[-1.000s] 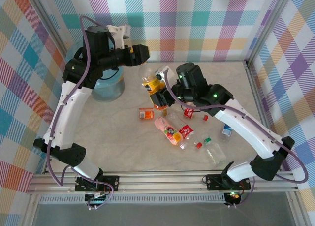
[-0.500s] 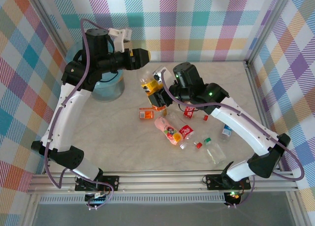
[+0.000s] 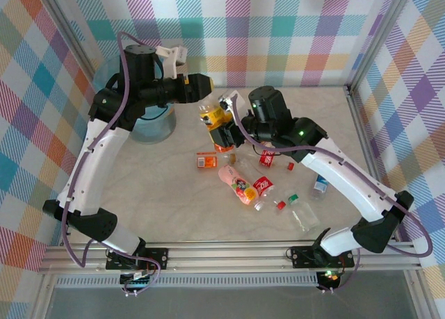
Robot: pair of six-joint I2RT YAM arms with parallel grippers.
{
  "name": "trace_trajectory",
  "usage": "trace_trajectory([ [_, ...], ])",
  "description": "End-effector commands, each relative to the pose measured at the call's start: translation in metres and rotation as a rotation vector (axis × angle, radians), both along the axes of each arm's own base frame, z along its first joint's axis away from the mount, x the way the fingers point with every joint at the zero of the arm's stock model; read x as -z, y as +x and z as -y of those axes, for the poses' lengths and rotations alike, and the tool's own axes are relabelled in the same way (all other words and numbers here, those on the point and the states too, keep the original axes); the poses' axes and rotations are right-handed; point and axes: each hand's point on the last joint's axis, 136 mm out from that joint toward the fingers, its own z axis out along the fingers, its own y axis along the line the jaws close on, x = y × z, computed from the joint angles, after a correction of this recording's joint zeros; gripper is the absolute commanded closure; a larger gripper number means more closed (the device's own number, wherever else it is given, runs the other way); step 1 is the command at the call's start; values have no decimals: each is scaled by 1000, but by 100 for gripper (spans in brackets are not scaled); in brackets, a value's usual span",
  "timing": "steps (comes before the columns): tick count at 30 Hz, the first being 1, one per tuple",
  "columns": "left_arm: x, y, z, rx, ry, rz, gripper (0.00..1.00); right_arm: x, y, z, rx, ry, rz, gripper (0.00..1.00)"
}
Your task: Put the plastic bottles in the bin
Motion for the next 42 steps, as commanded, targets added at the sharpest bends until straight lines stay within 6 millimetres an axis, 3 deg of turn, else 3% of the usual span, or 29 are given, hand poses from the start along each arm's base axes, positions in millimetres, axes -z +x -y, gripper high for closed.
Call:
trace_trajectory([
  [1,-17,-9,-4,12,-33,41,51,-19,2,3,14,56,39,47],
  [7,-15,-6,-10,-14,-18,50,56,-15,1,0,-6,44,35,46],
  [11,-17,-7,-14,-28,-17,63,69,-12,1,-2,-16,40,25,44],
  [15,-20,-6,-20,-62,-12,80,88,-12,2,-3,-13,39,27,41],
  [18,-24,-3,-29,-112,-7,105,100,-14,4,-4,-6,47,34,34],
  [23,-34,11,-54,-234,4,151,100,-29,11,-11,2,102,58,17],
  [27,-55,28,-86,-349,25,215,100,-43,18,-21,-5,136,70,3],
  [35,-107,79,-174,-655,124,380,100,-55,27,-46,-57,173,42,0],
  [42,-102,128,-268,-959,236,410,100,-47,21,-72,-134,177,-19,5],
])
